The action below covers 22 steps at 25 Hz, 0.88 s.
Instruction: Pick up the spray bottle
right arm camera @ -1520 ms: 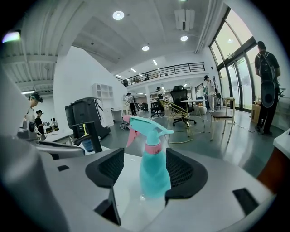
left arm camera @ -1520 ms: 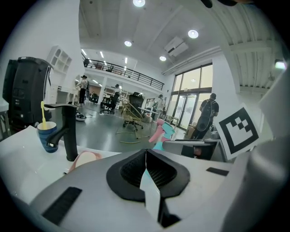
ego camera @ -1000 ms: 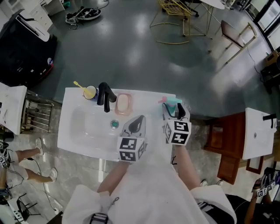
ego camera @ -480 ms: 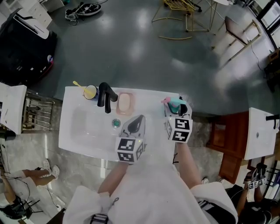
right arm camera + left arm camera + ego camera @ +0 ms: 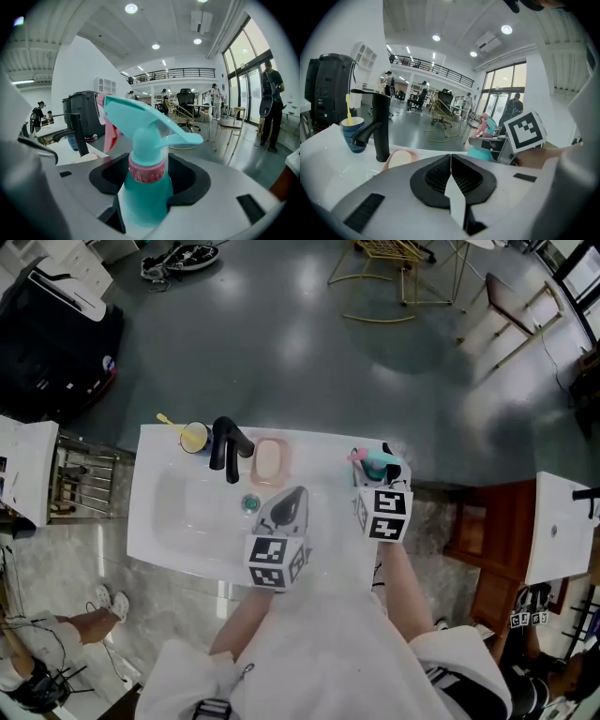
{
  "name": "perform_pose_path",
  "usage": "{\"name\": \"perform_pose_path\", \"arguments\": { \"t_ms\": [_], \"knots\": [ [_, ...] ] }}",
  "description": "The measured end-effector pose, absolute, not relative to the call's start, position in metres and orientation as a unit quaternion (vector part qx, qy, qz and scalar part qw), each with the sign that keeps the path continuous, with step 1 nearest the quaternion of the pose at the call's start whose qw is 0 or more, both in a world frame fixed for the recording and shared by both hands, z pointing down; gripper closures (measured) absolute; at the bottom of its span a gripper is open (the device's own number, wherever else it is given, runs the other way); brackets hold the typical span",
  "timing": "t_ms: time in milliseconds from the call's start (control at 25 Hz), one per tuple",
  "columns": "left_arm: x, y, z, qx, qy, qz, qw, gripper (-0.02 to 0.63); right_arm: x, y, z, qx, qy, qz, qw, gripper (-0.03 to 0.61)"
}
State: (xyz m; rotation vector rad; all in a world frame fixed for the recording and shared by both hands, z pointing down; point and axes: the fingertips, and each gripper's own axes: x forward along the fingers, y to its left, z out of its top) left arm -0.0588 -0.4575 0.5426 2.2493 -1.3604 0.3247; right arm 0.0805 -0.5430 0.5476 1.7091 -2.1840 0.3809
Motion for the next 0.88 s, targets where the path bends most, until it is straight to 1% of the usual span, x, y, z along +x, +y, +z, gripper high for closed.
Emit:
{"name": "perform_pose_path", "arguments": {
  "t_ms": [600, 880],
  "knots": [
    [-0.06, -0.458, 0.536, 0.826, -0.499, 0.112, 0.236, 0.588, 0.081, -0.539, 0.544, 0.603, -0.767, 0.131, 0.173, 0.31],
    [-0.056, -0.452, 0.526, 0.831, -0.496, 0.104, 0.228, 0.588, 0.079, -0.519, 0.527, 0.605, -0.771, 0.139, 0.141, 0.31]
  ]
}}
